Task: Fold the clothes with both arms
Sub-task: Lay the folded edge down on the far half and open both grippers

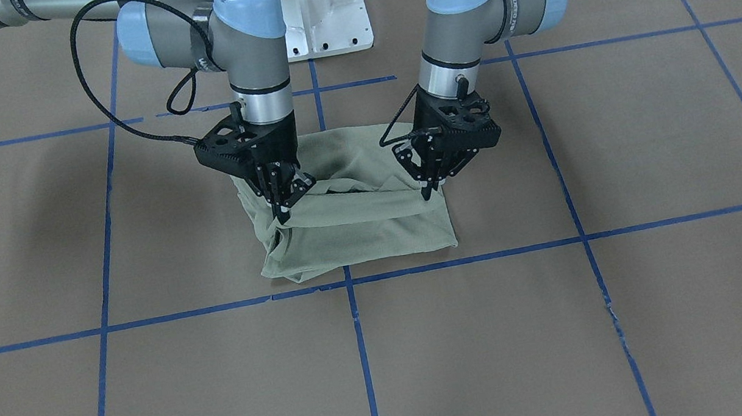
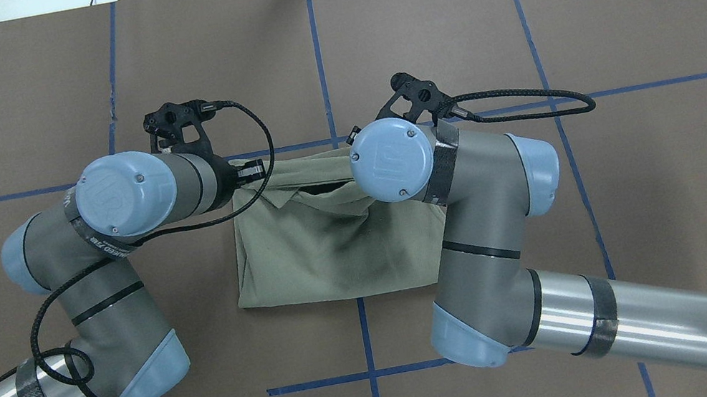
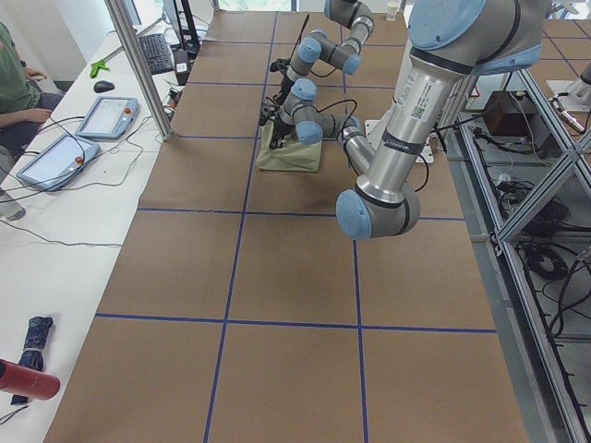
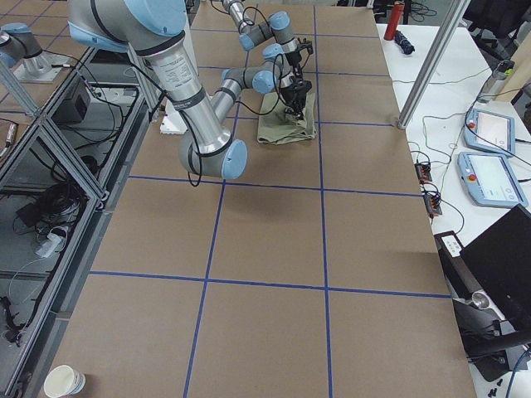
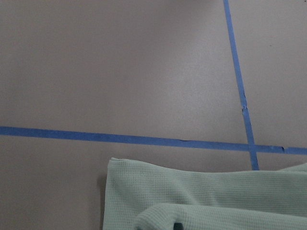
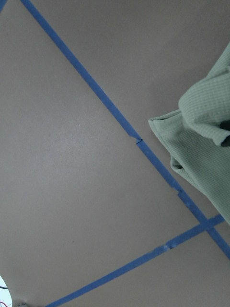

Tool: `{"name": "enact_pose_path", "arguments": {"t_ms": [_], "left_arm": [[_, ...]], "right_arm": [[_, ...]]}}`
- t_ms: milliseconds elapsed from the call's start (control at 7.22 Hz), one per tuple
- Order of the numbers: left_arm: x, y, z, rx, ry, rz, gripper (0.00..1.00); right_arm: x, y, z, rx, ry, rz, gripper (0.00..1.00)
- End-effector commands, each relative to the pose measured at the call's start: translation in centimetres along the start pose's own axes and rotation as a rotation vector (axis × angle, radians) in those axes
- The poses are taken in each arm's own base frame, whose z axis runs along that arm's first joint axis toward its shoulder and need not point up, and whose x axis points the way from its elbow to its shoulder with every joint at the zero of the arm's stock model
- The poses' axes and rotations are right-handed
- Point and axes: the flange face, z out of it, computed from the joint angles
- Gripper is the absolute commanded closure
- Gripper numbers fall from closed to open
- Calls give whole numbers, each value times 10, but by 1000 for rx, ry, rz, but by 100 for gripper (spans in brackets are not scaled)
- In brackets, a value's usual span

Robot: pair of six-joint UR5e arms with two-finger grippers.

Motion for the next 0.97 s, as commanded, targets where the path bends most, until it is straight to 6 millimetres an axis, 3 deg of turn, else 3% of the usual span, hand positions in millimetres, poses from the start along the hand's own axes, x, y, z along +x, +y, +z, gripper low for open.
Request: {"name": "enact_pose_path", "arguments": {"t_ms": [0, 139, 277, 416, 554, 831], "left_arm": [[-1, -3, 5, 4, -3, 18, 100], [-2, -3, 6, 3, -5, 21, 84], [-1, -2, 5, 3, -2, 48, 1], [-1, -7, -2, 4, 8, 141, 0], [-11, -33, -14, 3, 22, 242, 0], [-33, -66, -27, -53, 52, 346, 0]], "right_arm": [[-3, -3, 21, 6, 2, 0, 100], [-3, -2, 23, 7, 5, -5, 98], [-7, -3, 21, 8, 1, -89, 1], [-18, -12, 11, -9, -3, -95, 0], [-24, -30, 2, -110, 12, -99, 0], [-24, -25, -18, -146, -4, -170, 0]]}}
